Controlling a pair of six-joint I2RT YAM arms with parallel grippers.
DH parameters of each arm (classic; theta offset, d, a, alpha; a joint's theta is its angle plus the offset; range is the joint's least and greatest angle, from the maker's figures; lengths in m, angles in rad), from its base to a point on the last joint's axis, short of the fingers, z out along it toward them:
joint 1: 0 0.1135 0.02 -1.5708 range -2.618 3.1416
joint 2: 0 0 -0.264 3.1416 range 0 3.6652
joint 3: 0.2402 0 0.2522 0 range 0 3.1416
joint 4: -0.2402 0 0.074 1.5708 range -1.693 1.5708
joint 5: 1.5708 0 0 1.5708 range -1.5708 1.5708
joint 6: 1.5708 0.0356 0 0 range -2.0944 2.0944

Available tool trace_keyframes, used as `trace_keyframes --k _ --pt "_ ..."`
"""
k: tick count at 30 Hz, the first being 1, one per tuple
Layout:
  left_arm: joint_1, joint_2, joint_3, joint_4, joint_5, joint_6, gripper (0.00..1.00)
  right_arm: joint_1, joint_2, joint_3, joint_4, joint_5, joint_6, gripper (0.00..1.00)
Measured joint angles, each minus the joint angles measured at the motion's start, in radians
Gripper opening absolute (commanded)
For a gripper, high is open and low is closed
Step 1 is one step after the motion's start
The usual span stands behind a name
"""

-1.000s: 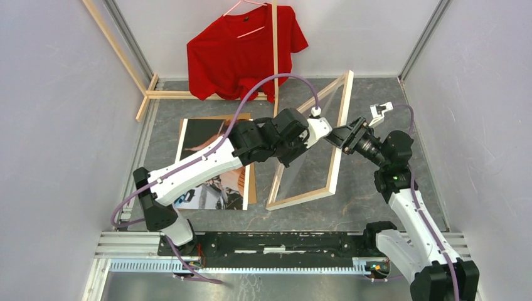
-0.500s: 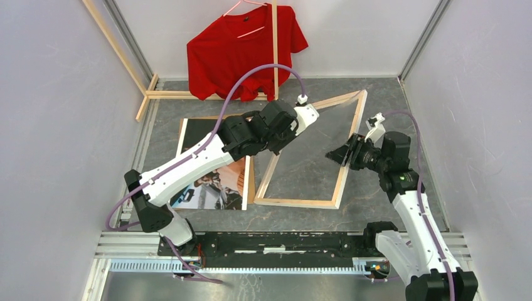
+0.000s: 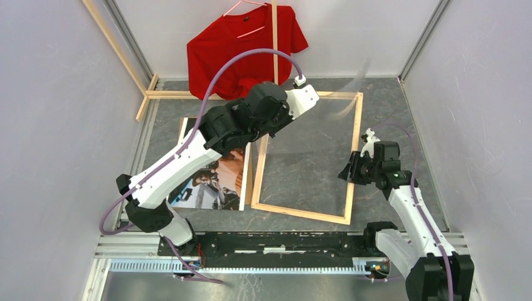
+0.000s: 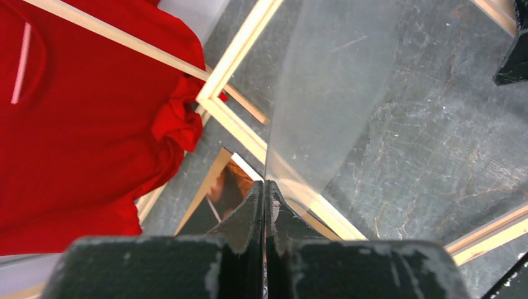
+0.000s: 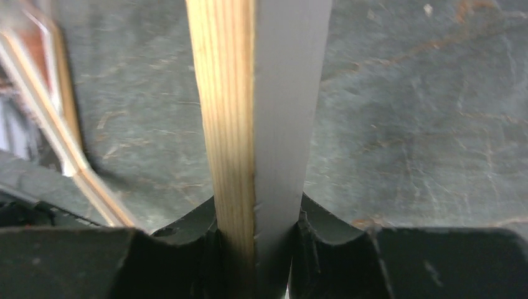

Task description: Put the photo into the frame

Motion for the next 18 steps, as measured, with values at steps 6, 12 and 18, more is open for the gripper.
trace_keyframes --k 6,12,18 --pt "0.000 0.002 0.064 -0.049 0.006 0.031 0.02 -0.002 0.080 -0.052 0.012 0.075 -0.007 0.20" --pt "0.000 0.003 0.064 -0.132 0.040 0.034 0.02 -0.001 0.143 -0.054 0.060 0.098 -0.015 0.19" --pt "0.000 -0.003 0.063 -0.152 0.037 0.063 0.02 -0.001 0.233 -0.065 0.130 0.141 -0.032 0.18"
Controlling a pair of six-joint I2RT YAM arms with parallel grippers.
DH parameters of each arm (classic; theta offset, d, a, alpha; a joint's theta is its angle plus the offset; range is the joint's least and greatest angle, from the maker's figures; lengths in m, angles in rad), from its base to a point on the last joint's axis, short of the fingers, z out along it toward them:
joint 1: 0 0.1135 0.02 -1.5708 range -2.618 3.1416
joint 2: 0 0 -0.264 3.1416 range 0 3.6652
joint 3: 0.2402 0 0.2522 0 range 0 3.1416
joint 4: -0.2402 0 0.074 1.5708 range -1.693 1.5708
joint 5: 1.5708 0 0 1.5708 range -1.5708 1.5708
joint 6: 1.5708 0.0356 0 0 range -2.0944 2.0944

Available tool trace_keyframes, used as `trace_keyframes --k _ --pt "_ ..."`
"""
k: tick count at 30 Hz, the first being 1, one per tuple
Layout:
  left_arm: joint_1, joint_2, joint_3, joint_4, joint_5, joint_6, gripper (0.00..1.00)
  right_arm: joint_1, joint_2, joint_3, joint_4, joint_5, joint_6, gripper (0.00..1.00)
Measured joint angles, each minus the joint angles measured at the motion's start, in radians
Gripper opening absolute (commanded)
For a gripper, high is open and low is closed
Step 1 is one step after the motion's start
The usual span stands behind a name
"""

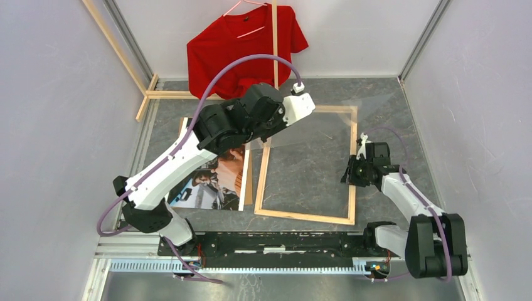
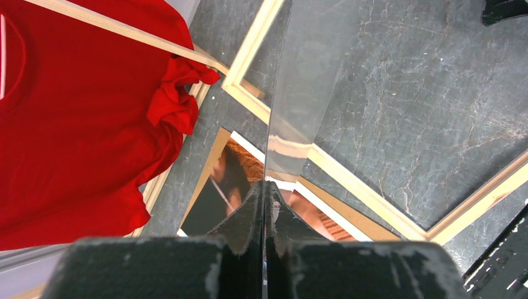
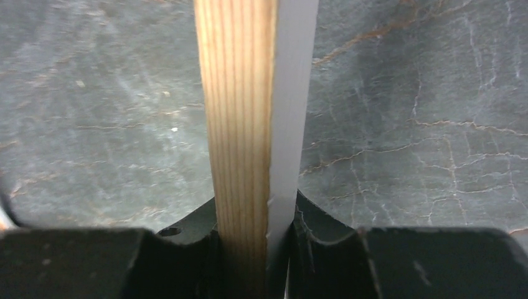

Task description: Put the photo into the frame

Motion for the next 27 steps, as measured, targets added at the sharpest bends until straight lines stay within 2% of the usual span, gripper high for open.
trace_keyframes --k 3,6,7,9,13,15,21,27 --pt "0.000 -0.022 -0.007 -0.007 0.000 0.004 0.02 0.000 0.065 -0.025 0.031 0.028 -0.005 0.19" --pt "0.000 -0.062 -0.035 -0.009 0.000 0.004 0.02 0.000 0.078 -0.029 0.063 0.034 -0.008 0.26" --pt "0.000 -0.077 -0.050 -0.010 0.001 0.004 0.02 0.000 0.083 -0.029 0.076 0.038 -0.010 0.29" --pt "0.000 -0.101 -0.077 -0.013 0.000 0.003 0.02 0.002 0.089 -0.030 0.089 0.038 -0.013 0.43" --pt "0.000 -0.122 -0.127 -0.013 -0.002 0.003 0.02 0.003 0.097 -0.029 0.138 0.047 -0.018 0.59" --pt "0.000 -0.123 -0.140 -0.012 -0.004 0.003 0.02 0.003 0.097 -0.029 0.151 0.052 -0.025 0.63" --pt "0.000 -0.123 -0.144 -0.003 -0.014 0.003 0.02 0.006 0.084 -0.031 0.153 0.092 -0.056 0.65" --pt "0.000 -0.123 -0.137 0.044 -0.081 0.004 0.02 0.012 0.039 -0.030 0.100 0.147 -0.064 0.77"
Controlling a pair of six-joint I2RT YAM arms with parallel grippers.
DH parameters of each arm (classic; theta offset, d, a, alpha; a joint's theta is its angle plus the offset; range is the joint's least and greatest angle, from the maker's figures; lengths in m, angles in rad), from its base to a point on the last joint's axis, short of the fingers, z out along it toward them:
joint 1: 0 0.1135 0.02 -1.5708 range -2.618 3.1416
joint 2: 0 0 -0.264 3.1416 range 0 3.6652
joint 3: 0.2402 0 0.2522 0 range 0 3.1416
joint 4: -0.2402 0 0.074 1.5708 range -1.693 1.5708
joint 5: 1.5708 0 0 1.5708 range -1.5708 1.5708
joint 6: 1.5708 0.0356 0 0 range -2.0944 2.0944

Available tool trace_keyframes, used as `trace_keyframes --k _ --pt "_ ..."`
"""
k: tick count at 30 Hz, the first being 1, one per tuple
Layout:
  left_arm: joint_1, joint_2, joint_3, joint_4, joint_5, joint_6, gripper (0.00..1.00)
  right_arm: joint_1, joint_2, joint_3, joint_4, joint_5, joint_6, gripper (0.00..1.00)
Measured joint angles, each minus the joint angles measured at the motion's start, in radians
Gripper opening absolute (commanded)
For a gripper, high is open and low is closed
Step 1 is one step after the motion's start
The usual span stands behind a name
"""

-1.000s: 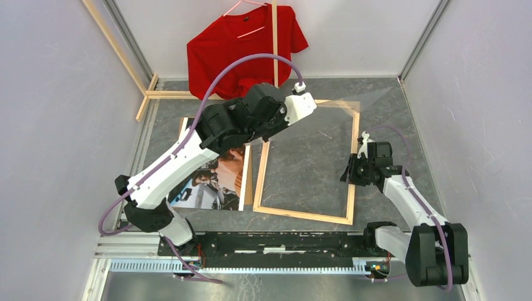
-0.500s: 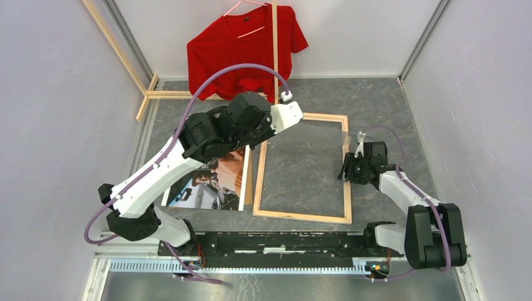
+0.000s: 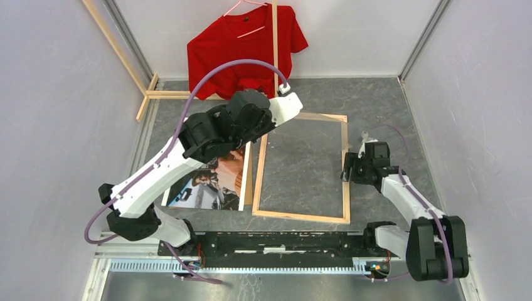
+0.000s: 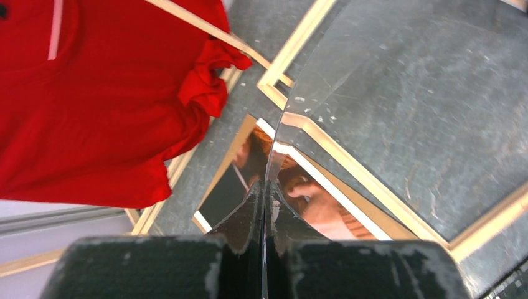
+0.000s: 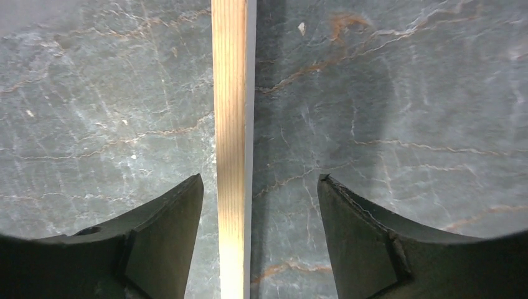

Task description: Put the photo into the frame

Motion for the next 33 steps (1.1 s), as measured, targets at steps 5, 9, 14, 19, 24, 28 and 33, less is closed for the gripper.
trace_keyframes --k 5,9,14,19,24,28,33 --pt "0.025 0.000 0.002 0.104 -0.096 0.023 0.02 0.006 -0.075 0.075 -0.050 0.032 0.017 0.84" --pt "0.095 -0.007 -0.010 0.163 -0.129 0.051 0.02 0.015 -0.040 0.161 0.018 0.007 0.055 0.89" --pt "0.233 -0.026 -0.029 0.198 -0.128 0.074 0.02 0.046 0.210 0.341 0.106 -0.021 0.087 0.90" --pt "0.296 -0.065 -0.045 0.209 -0.128 0.080 0.02 0.149 0.526 0.634 0.158 -0.004 0.090 0.87" --pt "0.298 -0.124 -0.077 0.219 -0.128 0.092 0.02 0.238 0.737 0.875 0.208 0.005 0.075 0.85" --pt "0.299 -0.155 -0.103 0.221 -0.128 0.098 0.02 0.258 0.837 0.972 0.218 0.009 0.060 0.81" --pt "0.300 -0.171 -0.136 0.219 -0.129 0.099 0.02 0.257 0.956 1.035 0.224 -0.004 0.050 0.75"
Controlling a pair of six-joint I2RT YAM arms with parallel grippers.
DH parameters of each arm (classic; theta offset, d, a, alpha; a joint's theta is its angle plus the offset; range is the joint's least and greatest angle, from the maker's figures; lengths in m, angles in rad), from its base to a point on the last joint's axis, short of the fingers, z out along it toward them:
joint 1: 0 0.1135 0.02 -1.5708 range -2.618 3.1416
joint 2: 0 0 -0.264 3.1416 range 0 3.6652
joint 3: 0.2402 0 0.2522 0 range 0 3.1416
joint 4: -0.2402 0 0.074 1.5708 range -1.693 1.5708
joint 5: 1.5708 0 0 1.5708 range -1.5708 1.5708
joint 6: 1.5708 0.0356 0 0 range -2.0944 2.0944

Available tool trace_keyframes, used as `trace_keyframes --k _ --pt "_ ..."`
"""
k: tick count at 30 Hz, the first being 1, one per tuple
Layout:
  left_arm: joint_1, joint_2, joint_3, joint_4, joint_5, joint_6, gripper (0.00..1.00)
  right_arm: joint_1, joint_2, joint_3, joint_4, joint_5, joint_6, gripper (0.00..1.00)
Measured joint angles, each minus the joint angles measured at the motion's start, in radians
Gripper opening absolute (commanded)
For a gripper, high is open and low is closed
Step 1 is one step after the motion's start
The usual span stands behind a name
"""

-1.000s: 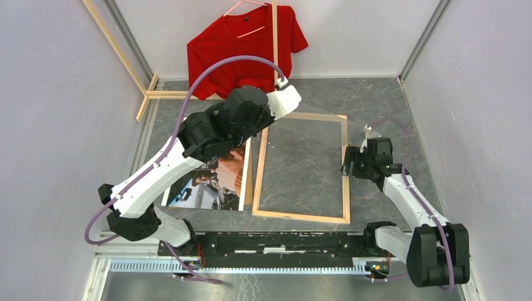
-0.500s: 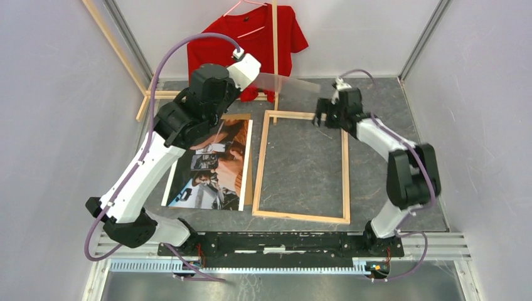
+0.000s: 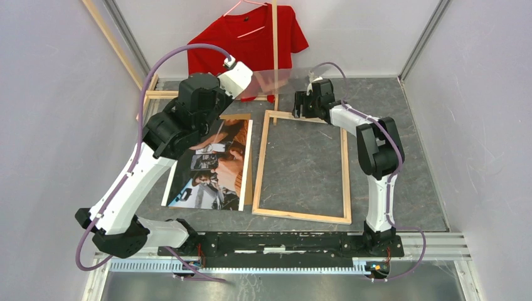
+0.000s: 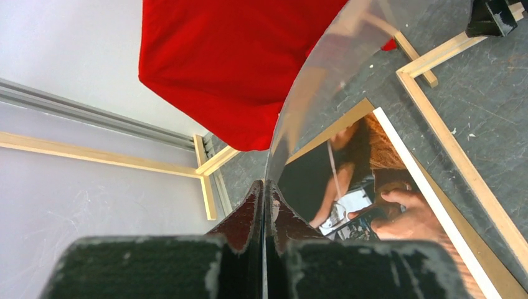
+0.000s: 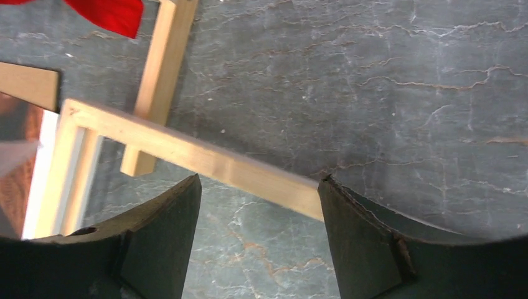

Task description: Put the photo into the frame

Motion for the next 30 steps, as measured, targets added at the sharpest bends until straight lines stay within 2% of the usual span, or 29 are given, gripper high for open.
trace_keyframes --k 8,17,24,30 --pt "0.000 -0.003 -0.013 -0.012 0.002 0.000 0.02 -0.006 -0.039 -0.134 0.080 -0.014 -0.027 0.69" --pt "0.000 -0.015 -0.013 -0.014 0.020 0.000 0.02 -0.006 -0.121 -0.205 0.043 0.050 -0.089 0.63" --pt "0.000 -0.019 -0.013 -0.014 0.020 0.000 0.02 -0.010 -0.130 -0.206 0.005 0.047 -0.098 0.67" --pt "0.000 -0.025 -0.014 -0.011 0.016 0.002 0.02 -0.010 -0.124 -0.148 -0.029 0.014 -0.026 0.70"
